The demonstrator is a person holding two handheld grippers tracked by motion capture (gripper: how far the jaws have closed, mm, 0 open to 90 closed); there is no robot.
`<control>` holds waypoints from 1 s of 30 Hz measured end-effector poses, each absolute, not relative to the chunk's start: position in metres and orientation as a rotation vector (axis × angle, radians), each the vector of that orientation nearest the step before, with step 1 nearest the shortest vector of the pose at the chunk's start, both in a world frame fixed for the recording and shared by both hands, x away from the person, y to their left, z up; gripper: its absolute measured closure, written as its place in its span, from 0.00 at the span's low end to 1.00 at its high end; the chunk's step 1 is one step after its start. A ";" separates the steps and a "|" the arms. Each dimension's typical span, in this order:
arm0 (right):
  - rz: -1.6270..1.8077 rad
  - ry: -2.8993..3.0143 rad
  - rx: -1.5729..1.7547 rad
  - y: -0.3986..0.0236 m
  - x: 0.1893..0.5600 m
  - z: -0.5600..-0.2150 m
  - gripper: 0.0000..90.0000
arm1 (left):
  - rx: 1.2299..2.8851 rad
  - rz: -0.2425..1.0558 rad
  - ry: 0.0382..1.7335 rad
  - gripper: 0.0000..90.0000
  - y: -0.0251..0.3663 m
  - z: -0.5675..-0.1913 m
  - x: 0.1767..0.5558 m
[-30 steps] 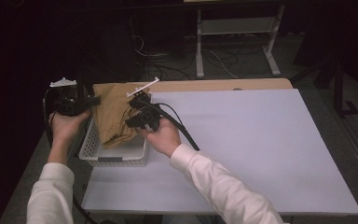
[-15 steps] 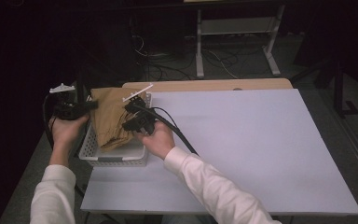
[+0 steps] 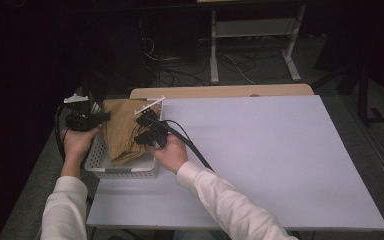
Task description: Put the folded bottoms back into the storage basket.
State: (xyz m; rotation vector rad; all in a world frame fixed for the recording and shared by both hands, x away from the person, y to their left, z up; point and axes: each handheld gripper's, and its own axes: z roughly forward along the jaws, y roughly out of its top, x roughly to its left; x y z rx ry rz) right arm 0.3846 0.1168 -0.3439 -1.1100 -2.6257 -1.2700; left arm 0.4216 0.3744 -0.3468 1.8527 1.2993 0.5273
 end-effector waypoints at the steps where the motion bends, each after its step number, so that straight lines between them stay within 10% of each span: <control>1: -1.272 -2.618 -1.115 0.117 0.385 -0.345 0.91 | 1.853 0.528 1.300 0.93 0.374 -0.348 0.422; 16: -1.186 -2.613 -1.109 0.126 0.392 -0.372 0.82 | 1.929 0.499 1.317 0.86 0.367 -0.364 0.431; 30: -1.218 -2.681 -1.047 0.109 0.400 -0.362 0.13 | 1.930 0.460 1.212 0.37 0.341 -0.357 0.424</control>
